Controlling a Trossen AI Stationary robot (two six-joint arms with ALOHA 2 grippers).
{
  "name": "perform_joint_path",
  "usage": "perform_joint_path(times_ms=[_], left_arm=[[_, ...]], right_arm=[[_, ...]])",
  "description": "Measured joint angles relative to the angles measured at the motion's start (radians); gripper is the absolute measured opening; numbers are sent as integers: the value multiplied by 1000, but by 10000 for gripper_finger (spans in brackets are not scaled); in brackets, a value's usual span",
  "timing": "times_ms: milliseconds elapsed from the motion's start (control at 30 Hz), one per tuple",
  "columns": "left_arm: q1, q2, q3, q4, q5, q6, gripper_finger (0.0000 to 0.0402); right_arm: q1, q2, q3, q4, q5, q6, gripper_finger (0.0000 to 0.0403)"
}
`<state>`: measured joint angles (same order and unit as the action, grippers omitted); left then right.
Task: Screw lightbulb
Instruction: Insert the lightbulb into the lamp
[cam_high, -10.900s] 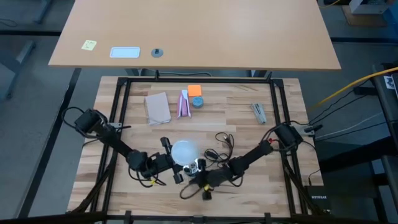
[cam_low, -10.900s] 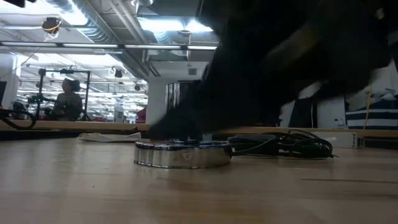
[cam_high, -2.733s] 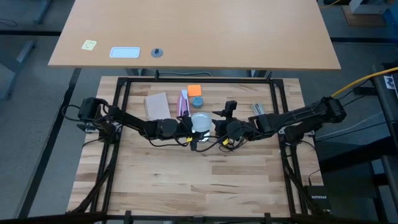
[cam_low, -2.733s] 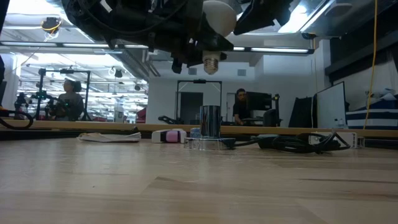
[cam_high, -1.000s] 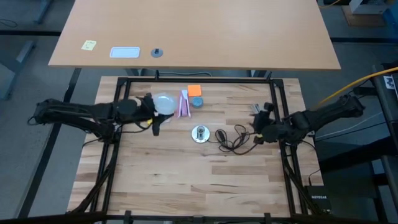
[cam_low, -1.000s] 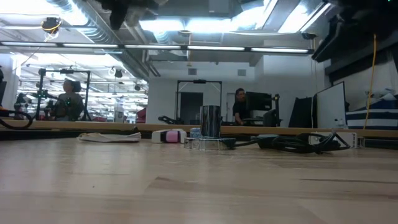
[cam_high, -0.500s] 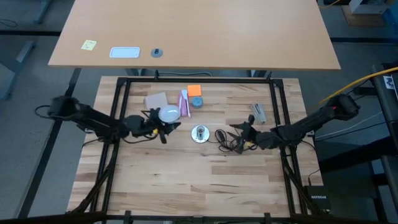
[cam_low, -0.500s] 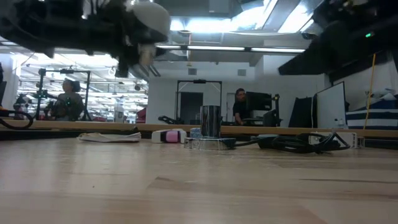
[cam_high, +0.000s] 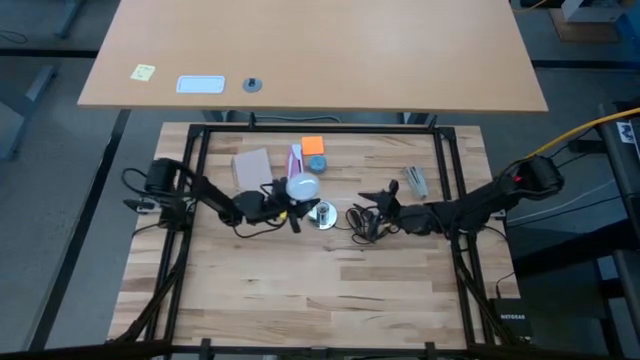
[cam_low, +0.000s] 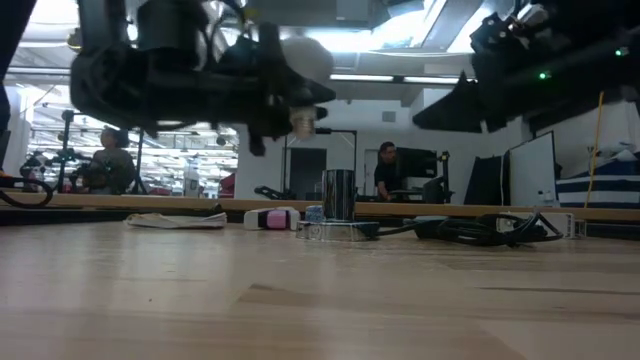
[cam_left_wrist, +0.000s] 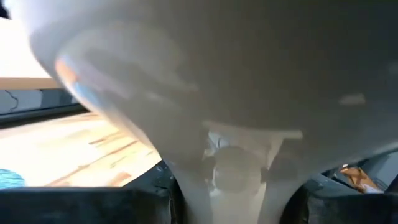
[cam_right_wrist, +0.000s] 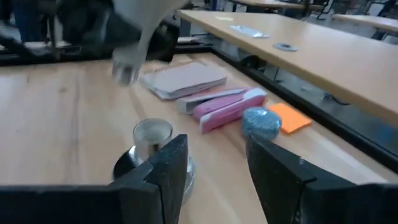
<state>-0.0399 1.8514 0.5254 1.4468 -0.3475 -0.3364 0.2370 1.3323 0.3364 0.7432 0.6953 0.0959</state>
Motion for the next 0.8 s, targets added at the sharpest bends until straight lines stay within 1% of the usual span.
perform_joint_path(times_ms=[133, 267, 433, 500, 633, 800], left_arm=[[4, 53, 63, 0, 7, 32, 149], [17, 57, 100, -54, 6, 50, 152], [16, 57, 125, -147, 8, 56, 153], [16, 58, 132, -165, 9, 57, 153], [16, 57, 146, -166, 8, 91, 154], [16, 57, 162, -230, 8, 93, 154]], right_arm=[[-23, 0, 34, -1, 0, -46, 167], [-41, 9, 85, -7, -8, -111, 167], [-75, 43, 166, -10, -10, -198, 167], [-89, 59, 195, -12, -34, -225, 167], [-112, 87, 248, -11, -50, -245, 167], [-129, 99, 286, -12, -50, -265, 167]])
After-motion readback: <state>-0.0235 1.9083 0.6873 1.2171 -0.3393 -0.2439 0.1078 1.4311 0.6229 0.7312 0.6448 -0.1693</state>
